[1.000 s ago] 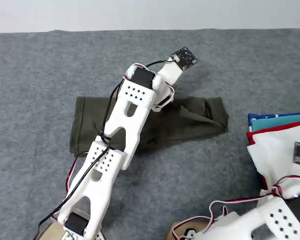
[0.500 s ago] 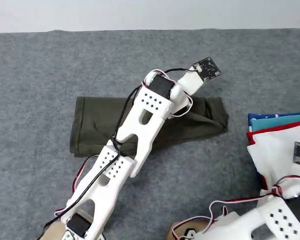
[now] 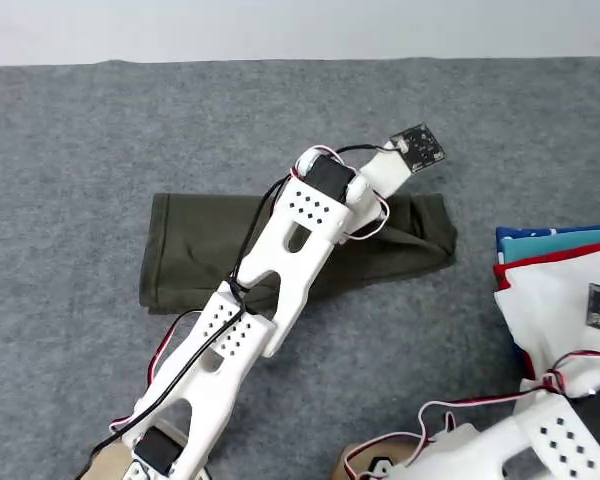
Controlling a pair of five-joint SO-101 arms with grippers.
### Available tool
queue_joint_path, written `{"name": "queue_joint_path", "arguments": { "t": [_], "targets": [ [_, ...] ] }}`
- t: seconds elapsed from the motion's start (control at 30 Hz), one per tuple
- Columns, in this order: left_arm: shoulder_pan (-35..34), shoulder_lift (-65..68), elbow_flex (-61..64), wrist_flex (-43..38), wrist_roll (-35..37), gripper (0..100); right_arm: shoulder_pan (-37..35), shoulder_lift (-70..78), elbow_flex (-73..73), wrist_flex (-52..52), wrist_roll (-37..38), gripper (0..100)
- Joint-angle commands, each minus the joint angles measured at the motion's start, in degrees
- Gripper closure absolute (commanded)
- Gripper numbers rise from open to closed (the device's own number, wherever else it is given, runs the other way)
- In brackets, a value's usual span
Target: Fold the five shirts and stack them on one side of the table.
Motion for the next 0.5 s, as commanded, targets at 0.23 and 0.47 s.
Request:
{"name": "queue_joint_path", "arguments": {
  "t": [0.23,0.47],
  "targets": [
    [2.5,-7.9,12.4,1.7,1.5,100,0.6,-0.8,-0.3,-0.4,0.5,80.1],
    [3.0,-8.3,13.3,-9.1,1.5,100,0.6,-0.8,-0.3,-0.7,0.5,80.1]
  ]
}}
